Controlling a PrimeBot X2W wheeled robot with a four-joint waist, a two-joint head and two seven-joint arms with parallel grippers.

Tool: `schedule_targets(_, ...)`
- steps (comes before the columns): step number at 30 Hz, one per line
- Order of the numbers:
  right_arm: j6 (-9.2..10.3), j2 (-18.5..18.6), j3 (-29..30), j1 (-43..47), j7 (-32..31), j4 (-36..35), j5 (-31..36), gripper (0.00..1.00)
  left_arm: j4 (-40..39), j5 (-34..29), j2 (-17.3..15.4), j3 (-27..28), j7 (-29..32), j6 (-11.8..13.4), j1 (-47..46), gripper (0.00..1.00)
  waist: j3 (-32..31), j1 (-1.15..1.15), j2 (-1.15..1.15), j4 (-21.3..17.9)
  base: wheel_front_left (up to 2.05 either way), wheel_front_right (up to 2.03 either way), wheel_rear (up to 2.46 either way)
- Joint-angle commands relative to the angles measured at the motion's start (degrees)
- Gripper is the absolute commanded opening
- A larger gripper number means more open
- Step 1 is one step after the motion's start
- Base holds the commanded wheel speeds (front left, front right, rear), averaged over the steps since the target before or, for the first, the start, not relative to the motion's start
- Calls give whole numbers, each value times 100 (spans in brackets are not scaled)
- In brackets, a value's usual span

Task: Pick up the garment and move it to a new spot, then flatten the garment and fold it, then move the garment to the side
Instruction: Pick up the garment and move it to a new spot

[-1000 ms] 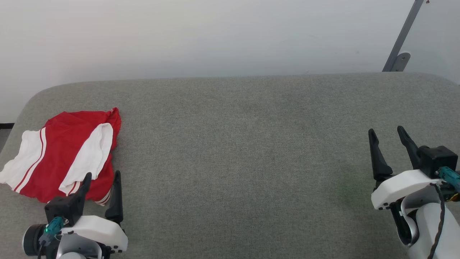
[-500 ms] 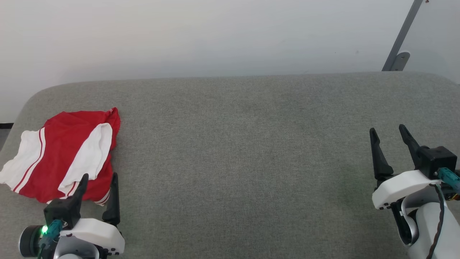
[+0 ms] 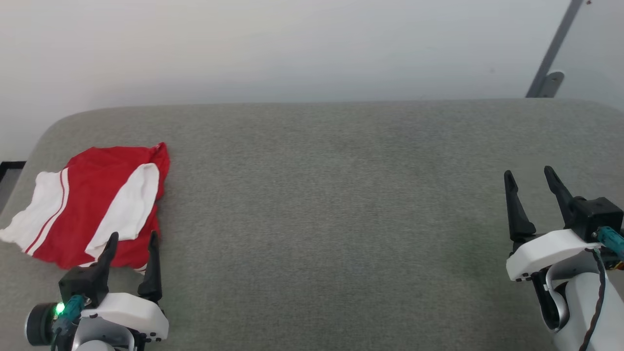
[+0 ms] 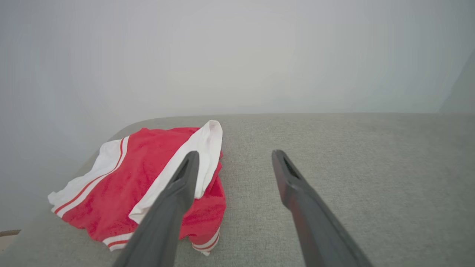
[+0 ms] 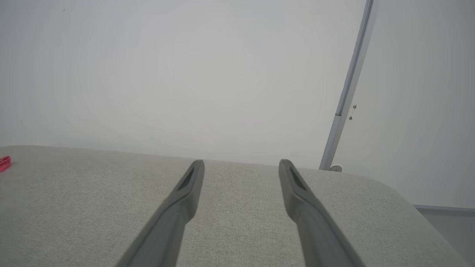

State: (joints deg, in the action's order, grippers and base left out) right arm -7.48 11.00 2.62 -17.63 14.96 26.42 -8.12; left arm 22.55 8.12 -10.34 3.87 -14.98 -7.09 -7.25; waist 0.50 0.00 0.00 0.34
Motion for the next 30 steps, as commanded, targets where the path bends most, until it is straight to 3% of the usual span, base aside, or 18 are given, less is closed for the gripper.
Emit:
schedule_targets(1,-2,-27,5,15,30,7,-32,100,24,74,31,43,-31,-23,-63,100,9,0,0,67,0,0,0)
schedule_targets(7,-2,-148,-128,118,30,15,-241,100,123,140,197,129,-29,-32,-86,100,33,0,0,610,0,0,0)
schedule_targets(24,-2,-430,-664,177,30,99,-538,100,-7,-12,393,572,-23,-44,218,100,-19,0,0,2660,0,0,0)
schedule_targets(30,-2,-559,-1013,-64,30,229,-603,100,-217,82,527,867,-23,-27,403,100,87,0,0,3014,0,0,0)
